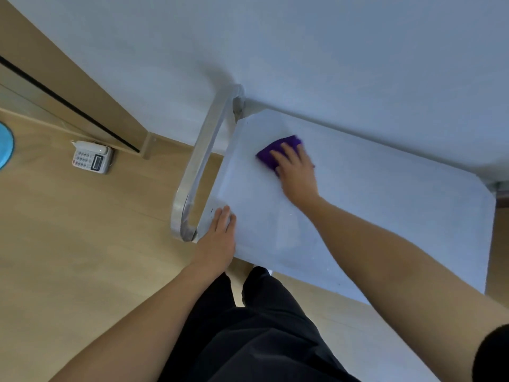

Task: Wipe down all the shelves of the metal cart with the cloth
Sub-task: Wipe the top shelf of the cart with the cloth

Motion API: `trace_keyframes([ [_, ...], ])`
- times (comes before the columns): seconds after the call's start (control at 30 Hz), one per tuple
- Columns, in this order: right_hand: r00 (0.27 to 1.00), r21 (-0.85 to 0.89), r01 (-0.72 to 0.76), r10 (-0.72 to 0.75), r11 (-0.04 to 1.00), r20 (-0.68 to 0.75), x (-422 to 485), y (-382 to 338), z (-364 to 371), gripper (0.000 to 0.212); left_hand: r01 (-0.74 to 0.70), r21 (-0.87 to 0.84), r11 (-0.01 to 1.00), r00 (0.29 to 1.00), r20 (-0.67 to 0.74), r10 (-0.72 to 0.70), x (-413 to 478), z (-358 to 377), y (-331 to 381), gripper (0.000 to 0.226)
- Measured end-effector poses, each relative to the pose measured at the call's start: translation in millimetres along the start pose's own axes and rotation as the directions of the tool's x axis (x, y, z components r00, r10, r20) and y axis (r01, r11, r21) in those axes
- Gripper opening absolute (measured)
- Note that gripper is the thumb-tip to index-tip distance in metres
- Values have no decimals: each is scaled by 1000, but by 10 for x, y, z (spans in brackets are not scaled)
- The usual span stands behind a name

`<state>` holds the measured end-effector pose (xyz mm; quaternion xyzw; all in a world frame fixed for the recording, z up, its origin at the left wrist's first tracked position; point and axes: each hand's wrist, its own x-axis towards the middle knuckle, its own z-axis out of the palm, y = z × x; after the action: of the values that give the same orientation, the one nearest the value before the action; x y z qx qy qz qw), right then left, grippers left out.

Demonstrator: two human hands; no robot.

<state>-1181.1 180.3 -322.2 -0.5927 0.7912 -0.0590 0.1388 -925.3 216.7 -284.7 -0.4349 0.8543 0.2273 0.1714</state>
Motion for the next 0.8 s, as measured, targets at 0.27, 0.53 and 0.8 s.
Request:
trace_keyframes([
  [0.27,979,125,-201,203,972,1,-367,-651,169,50,-103,-17,995,994,33,104,-11,-43,-176,61],
  [0.53,997,115,-74,71,991,34,-936,-235,104,43,-255,42,966,962,113,249,-59,-121,-375,68],
  [0.8,881,140,-469,474,872,-1,-1419,-1355,485,51,-307,71,949,945,137,296,-92,-108,-469,72],
])
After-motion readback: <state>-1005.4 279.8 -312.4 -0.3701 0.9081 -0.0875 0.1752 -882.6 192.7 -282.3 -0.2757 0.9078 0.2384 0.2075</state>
